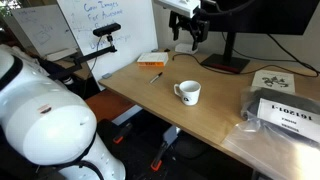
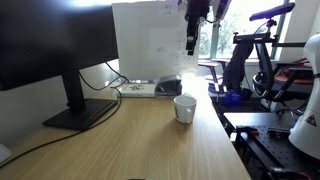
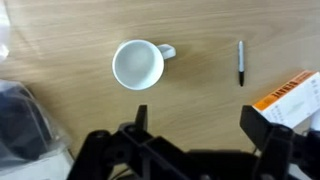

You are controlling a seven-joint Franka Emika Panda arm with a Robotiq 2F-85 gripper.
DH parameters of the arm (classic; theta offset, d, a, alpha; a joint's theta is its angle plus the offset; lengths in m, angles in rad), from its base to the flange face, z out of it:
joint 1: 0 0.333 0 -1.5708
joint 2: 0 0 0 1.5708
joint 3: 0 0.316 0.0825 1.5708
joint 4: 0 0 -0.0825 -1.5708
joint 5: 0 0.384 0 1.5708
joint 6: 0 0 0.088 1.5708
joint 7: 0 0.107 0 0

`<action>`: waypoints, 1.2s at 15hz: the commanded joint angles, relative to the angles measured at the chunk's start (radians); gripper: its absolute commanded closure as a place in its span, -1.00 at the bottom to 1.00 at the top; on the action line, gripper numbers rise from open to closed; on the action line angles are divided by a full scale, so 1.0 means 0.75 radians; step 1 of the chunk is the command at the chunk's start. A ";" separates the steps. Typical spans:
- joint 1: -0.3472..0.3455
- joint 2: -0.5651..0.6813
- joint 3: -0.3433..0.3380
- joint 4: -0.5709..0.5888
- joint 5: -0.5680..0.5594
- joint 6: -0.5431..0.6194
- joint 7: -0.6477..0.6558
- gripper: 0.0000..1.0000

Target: Put the black pen inside the white mug

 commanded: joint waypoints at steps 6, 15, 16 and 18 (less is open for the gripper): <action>-0.035 0.014 0.047 0.004 0.020 0.007 -0.003 -1.00; 0.156 0.446 0.485 -0.046 -0.055 0.561 0.396 -1.00; 0.177 0.527 0.512 -0.020 -0.068 0.582 0.428 -1.00; 0.207 0.659 0.542 0.026 -0.170 0.631 0.522 -1.00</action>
